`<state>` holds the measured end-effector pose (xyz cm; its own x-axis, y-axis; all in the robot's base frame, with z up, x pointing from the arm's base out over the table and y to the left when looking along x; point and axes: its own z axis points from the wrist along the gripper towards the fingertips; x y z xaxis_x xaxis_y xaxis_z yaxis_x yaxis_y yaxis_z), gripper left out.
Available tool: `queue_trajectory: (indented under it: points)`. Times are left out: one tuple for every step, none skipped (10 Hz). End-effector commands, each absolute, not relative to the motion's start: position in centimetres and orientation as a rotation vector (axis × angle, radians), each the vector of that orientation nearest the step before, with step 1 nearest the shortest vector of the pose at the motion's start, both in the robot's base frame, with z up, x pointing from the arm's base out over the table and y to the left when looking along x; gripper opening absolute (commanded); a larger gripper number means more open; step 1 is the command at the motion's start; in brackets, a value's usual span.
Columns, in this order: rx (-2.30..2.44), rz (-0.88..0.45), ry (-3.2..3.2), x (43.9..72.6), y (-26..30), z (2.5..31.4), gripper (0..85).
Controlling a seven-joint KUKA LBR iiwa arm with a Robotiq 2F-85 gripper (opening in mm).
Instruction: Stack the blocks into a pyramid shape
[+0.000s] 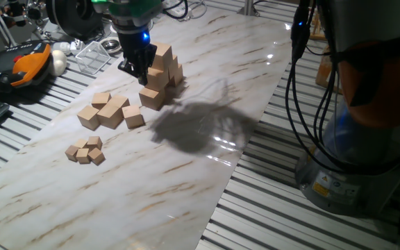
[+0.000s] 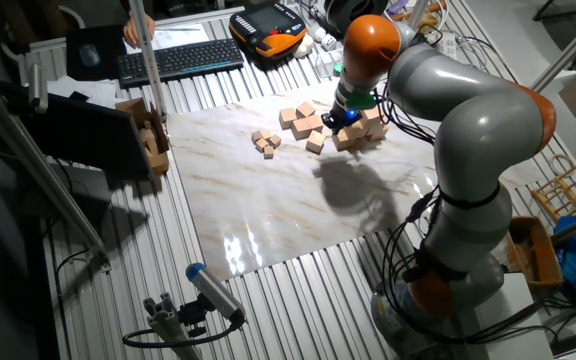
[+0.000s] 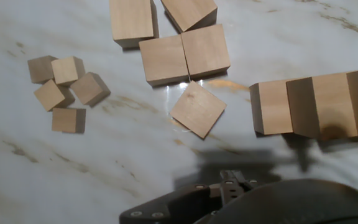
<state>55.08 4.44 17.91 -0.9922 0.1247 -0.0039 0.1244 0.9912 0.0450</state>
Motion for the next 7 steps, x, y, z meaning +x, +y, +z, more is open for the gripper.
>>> queue_trajectory:
  points:
    - [0.199,0.068,3.129,55.2,4.6,18.0,0.0]
    - [0.201,0.068,3.134,55.3,4.8,18.1,0.0]
    - [0.209,0.07,3.138,55.4,5.2,18.1,0.0]
    - [0.216,0.07,3.138,55.3,5.7,18.0,0.0]
    - [0.223,0.072,3.137,55.3,6.0,18.1,0.0]
    - [0.226,0.07,3.139,55.4,6.1,18.2,0.0]
    - [0.23,0.07,3.137,55.5,6.3,18.2,0.0]
